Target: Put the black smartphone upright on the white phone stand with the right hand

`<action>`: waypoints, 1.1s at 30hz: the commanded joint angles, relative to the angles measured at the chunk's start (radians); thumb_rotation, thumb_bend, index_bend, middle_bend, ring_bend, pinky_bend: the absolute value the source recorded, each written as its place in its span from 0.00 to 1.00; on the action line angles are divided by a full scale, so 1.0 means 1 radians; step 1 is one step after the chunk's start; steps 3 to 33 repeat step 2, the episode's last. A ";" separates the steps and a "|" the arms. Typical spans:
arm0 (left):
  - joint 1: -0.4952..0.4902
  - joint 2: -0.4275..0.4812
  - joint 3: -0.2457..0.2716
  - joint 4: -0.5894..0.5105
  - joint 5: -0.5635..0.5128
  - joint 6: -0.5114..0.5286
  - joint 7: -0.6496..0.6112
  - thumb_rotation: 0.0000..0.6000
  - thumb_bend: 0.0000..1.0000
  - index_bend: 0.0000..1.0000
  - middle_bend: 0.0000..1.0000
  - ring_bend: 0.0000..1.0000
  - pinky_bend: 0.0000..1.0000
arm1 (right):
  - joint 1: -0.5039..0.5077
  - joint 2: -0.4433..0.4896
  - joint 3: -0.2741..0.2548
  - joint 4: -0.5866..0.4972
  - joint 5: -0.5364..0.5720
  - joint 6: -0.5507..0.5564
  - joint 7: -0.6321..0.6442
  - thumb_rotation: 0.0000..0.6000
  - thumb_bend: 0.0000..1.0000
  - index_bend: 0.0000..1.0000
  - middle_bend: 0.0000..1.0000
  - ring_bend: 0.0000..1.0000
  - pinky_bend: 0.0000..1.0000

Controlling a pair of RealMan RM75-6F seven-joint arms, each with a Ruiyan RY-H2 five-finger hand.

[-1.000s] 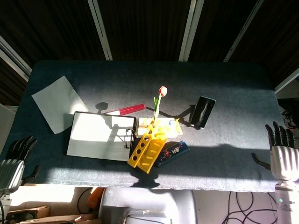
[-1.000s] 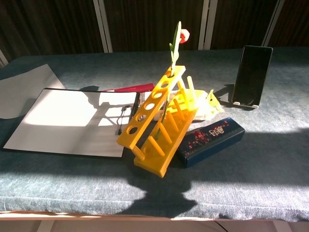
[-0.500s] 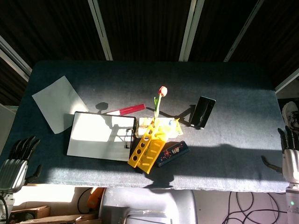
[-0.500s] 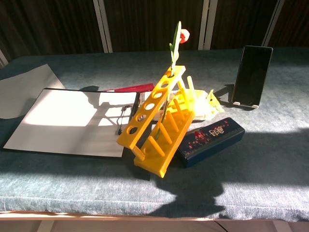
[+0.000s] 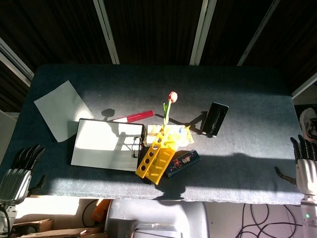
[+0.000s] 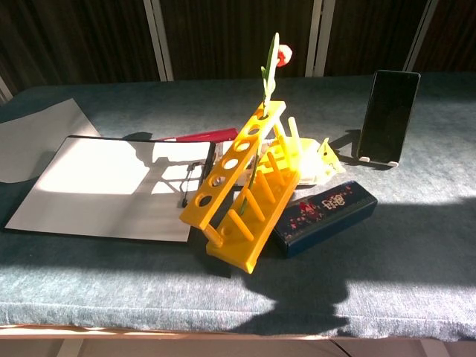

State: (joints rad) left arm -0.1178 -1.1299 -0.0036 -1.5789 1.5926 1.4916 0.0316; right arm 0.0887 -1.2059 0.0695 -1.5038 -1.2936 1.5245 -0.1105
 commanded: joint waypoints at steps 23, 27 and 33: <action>-0.001 0.001 0.000 -0.002 -0.002 -0.004 0.002 1.00 0.36 0.00 0.00 0.00 0.00 | -0.002 -0.001 0.004 0.001 -0.003 -0.009 -0.003 1.00 0.34 0.00 0.00 0.00 0.00; -0.001 0.001 0.000 -0.002 -0.002 -0.004 0.002 1.00 0.36 0.00 0.00 0.00 0.00 | -0.002 -0.001 0.004 0.001 -0.003 -0.009 -0.003 1.00 0.34 0.00 0.00 0.00 0.00; -0.001 0.001 0.000 -0.002 -0.002 -0.004 0.002 1.00 0.36 0.00 0.00 0.00 0.00 | -0.002 -0.001 0.004 0.001 -0.003 -0.009 -0.003 1.00 0.34 0.00 0.00 0.00 0.00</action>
